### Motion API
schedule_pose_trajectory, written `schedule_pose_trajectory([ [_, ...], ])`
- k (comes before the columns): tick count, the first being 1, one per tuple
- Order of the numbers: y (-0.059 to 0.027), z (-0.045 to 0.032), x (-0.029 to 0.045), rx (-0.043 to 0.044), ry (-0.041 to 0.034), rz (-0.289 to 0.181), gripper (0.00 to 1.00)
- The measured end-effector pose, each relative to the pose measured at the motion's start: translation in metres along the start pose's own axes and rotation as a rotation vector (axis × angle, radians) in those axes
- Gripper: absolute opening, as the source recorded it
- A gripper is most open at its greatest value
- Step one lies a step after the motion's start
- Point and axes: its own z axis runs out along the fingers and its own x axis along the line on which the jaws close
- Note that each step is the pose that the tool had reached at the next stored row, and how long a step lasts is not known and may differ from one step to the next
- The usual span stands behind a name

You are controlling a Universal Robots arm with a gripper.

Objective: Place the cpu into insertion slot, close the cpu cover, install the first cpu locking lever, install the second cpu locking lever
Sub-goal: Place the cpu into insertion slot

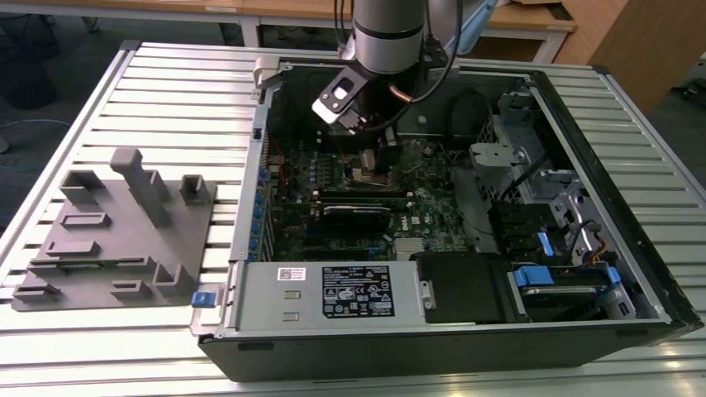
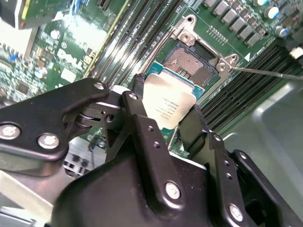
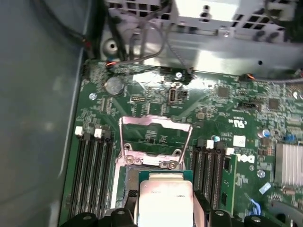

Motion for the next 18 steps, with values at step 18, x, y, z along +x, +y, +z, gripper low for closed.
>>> schedule_pose_trajectory([
  [18,0.0005,0.0009,0.0,0.0456,-0.0009,0.039,0.54],
])
